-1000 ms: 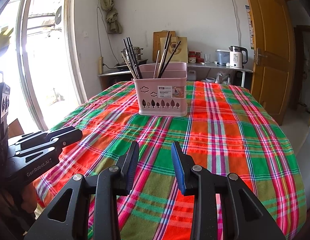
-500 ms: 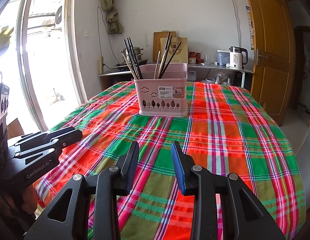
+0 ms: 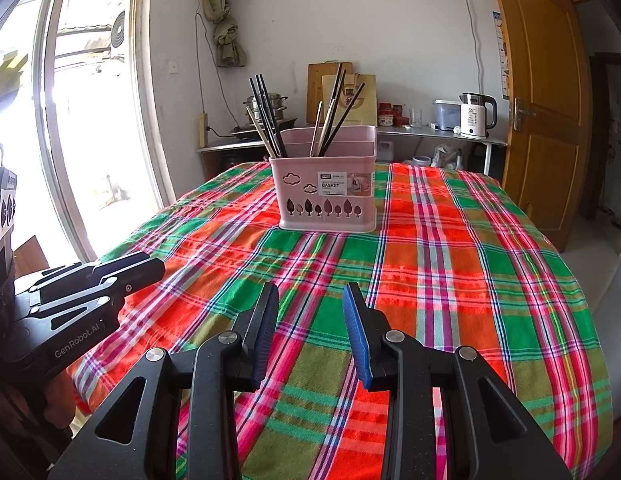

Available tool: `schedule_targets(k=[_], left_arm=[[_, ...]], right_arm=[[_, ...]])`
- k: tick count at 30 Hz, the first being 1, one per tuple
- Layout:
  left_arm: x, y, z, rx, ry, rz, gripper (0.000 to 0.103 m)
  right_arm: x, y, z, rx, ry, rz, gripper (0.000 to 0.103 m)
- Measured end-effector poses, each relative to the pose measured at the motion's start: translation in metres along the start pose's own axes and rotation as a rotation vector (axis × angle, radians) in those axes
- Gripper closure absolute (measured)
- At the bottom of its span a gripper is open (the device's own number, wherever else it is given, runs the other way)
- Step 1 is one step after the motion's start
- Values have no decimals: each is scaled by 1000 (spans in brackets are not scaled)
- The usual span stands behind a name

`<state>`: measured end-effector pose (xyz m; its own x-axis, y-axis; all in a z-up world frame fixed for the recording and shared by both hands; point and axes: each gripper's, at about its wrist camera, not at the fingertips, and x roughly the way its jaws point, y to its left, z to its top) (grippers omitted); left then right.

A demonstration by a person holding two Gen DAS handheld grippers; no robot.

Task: Organize utensils

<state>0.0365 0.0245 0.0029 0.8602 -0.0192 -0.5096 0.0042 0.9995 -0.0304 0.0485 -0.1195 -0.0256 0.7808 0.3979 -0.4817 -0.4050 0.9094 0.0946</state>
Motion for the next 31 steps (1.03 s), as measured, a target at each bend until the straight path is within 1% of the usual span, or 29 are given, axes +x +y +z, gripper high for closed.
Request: schedule_targets(k=[15,23,31], left_arm=[[-4,0,-1,-1,-9,17,86],[-5,1,-1,-6,-13,53,86],[-4,1,-1,-14,-11,51,86]], right_arm=[[0,2,-1,-5,-1,-1,68],[0,2,-1,-7,-2,-2,68],[-1,3,-1,-9,-3,-2,68]])
